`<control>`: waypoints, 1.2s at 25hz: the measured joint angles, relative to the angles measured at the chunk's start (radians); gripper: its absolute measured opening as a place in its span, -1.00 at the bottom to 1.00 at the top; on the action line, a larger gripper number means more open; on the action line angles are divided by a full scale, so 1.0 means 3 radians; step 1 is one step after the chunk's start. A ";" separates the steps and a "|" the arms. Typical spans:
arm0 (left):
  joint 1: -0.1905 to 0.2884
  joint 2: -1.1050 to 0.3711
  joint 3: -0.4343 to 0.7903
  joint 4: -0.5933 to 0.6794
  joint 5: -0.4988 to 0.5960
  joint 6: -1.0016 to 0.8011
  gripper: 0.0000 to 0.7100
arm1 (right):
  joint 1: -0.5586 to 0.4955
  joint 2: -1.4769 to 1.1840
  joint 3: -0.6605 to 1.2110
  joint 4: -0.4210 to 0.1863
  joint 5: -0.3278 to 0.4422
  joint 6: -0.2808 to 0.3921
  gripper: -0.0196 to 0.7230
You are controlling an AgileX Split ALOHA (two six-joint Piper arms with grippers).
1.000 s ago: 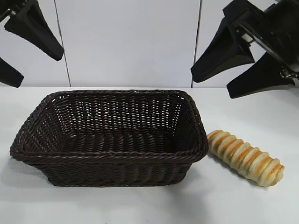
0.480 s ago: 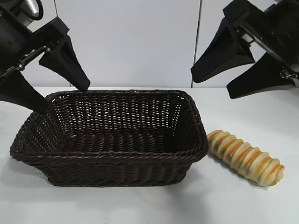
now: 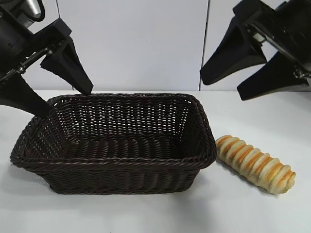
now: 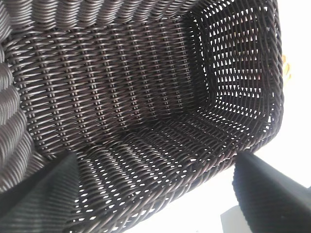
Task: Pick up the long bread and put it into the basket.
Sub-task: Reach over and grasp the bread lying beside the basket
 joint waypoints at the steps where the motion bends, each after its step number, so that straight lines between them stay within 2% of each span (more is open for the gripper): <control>1: 0.0000 0.0000 0.0000 0.0000 0.0000 0.0000 0.76 | 0.0000 0.0061 -0.0080 -0.0152 0.0041 0.0068 0.56; 4: 0.0000 0.0000 0.0000 0.0000 0.0000 0.0000 0.76 | 0.0000 0.0217 -0.0295 -0.0695 0.0164 0.0397 0.56; 6: 0.0000 0.0000 0.0000 -0.0001 0.0000 0.0000 0.76 | 0.0000 0.0335 -0.0404 -0.1121 0.0242 0.0708 0.56; 8: 0.0000 0.0000 0.0000 -0.0001 0.0000 0.0005 0.76 | 0.0000 0.0443 -0.0472 -0.1444 0.0286 0.0935 0.56; 10: 0.0000 0.0000 0.0000 -0.0001 0.0000 0.0017 0.76 | 0.0000 0.0556 -0.0496 -0.1644 0.0343 0.1025 0.56; 16: 0.0000 0.0000 0.0000 -0.0001 0.0003 0.0032 0.76 | 0.0000 0.0903 -0.0500 -0.1804 0.0361 0.0904 0.56; 20: 0.0000 0.0000 0.0000 -0.0001 0.0013 0.0033 0.76 | 0.0000 0.1069 -0.0501 -0.1973 0.0304 0.0908 0.56; 30: 0.0000 0.0000 0.0000 -0.0001 0.0022 0.0039 0.76 | 0.0000 0.1590 -0.0504 -0.2009 0.0137 0.0940 0.56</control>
